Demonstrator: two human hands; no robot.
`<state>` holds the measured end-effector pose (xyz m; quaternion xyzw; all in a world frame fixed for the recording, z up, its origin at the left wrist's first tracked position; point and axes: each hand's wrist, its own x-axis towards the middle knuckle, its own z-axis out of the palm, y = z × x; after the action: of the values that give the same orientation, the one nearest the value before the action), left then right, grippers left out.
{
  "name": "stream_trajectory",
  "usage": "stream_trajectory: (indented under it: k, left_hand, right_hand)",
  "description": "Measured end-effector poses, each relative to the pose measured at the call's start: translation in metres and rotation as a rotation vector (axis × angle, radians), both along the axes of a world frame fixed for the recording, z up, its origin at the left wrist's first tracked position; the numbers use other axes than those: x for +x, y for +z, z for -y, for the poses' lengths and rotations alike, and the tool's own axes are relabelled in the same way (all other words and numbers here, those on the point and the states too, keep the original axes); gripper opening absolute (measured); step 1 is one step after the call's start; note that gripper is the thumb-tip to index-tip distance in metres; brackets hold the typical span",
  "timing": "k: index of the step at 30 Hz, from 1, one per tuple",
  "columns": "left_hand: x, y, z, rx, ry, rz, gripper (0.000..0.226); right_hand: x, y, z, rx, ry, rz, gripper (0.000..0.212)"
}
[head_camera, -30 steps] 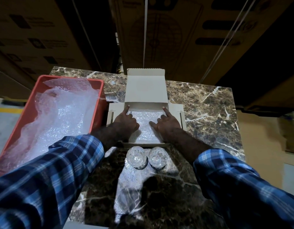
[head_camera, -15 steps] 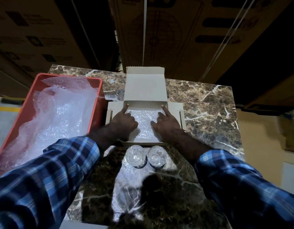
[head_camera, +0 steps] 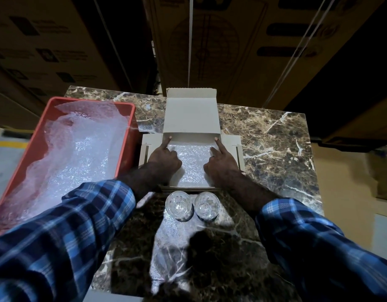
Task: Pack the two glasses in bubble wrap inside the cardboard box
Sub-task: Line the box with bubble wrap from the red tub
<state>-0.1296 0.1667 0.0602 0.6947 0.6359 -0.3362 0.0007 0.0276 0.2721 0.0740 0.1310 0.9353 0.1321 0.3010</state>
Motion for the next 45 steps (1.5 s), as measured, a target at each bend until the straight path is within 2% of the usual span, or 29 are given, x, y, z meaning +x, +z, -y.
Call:
stream_trajectory:
  k: [5,10,12,16,21,25,28,32,37,42,45]
  left_hand:
    - [0.001,-0.001,-0.002,-0.002,0.008,-0.01,0.027]
    - [-0.006,-0.009,0.004,0.09,-0.039,-0.051,0.035]
    - [-0.005,-0.008,0.003,0.04,-0.007,-0.03,0.031]
    - [-0.005,0.004,0.0,0.028,0.047,0.044,0.046]
    - [-0.01,0.03,0.004,0.247,0.193,0.32,0.043]
    - [0.002,0.052,0.032,0.63,0.235,0.557,0.036]
    - [0.023,0.06,0.063,0.848,0.238,0.607,0.035]
    - [0.043,0.063,0.104,0.905,0.319,0.647,0.035]
    - [0.053,0.069,0.144,0.96,0.371,0.647,0.027]
    - [0.028,0.077,0.186,0.963,0.484,0.615,0.024]
    - [0.0,0.08,0.218,0.969,0.533,0.593,0.031]
  right_hand:
    - [-0.001,0.004,-0.001,0.008,-0.003,-0.008,0.024]
    - [0.005,0.005,0.0,0.011,-0.029,-0.012,0.025]
    - [0.004,0.004,0.001,-0.001,-0.041,-0.019,0.023]
    - [0.009,0.002,-0.004,-0.055,-0.065,-0.19,0.026]
    - [0.015,0.014,-0.009,-0.205,-0.173,-0.477,0.046]
    - [0.023,0.031,0.003,-0.342,-0.278,-0.806,0.043]
    - [0.03,0.045,0.02,-0.413,-0.295,-0.989,0.037]
    - [0.04,0.054,0.047,-0.482,-0.284,-1.098,0.032]
    - [0.036,0.058,0.085,-0.56,-0.239,-1.1,0.029]
    - [0.015,0.069,0.132,-0.618,-0.211,-1.125,0.026]
    - [-0.007,0.075,0.159,-0.611,-0.143,-1.14,0.021]
